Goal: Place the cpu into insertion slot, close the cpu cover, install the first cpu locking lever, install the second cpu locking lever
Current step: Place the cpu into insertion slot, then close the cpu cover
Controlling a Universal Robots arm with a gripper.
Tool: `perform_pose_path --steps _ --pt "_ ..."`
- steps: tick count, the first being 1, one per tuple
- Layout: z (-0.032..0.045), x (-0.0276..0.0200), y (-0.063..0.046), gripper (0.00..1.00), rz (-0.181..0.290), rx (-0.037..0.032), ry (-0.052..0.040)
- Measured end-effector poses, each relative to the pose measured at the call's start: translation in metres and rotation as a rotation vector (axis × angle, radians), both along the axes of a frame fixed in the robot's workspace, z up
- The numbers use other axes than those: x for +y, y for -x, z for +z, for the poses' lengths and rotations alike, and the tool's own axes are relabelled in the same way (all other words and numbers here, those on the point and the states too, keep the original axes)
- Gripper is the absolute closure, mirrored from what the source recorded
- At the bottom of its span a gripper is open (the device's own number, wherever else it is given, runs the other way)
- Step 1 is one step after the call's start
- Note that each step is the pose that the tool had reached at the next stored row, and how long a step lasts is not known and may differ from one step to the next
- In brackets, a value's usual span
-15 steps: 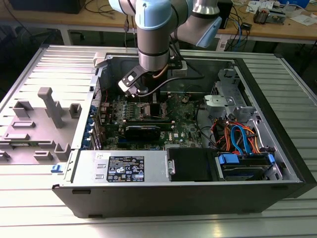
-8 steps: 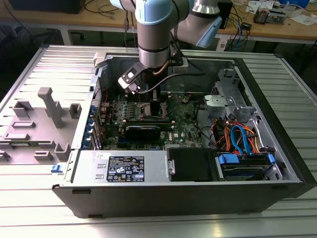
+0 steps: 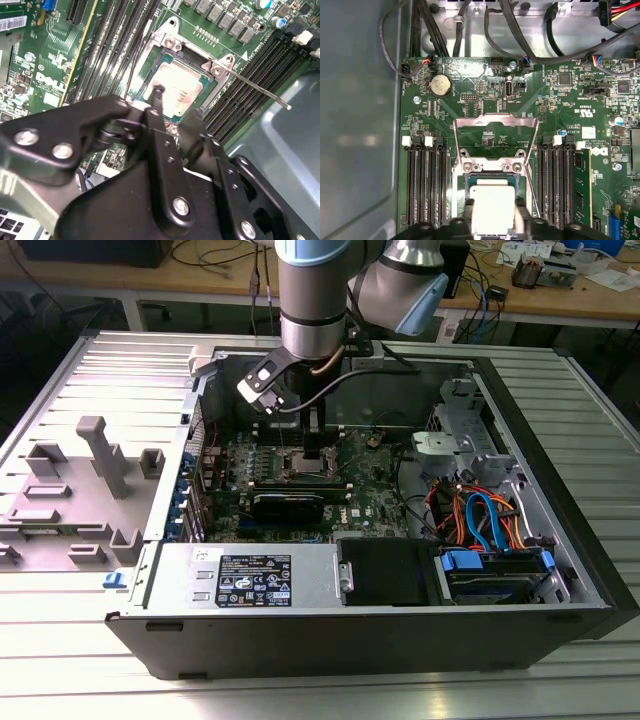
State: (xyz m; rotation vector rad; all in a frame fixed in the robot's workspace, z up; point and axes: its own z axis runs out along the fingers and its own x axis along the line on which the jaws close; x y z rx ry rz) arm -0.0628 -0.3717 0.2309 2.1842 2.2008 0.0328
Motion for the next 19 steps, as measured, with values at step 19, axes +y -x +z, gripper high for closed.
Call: perform_pose_path --steps 19 --pt "0.0001 0.0000 0.0000 0.89 0.001 0.0002 0.0001"
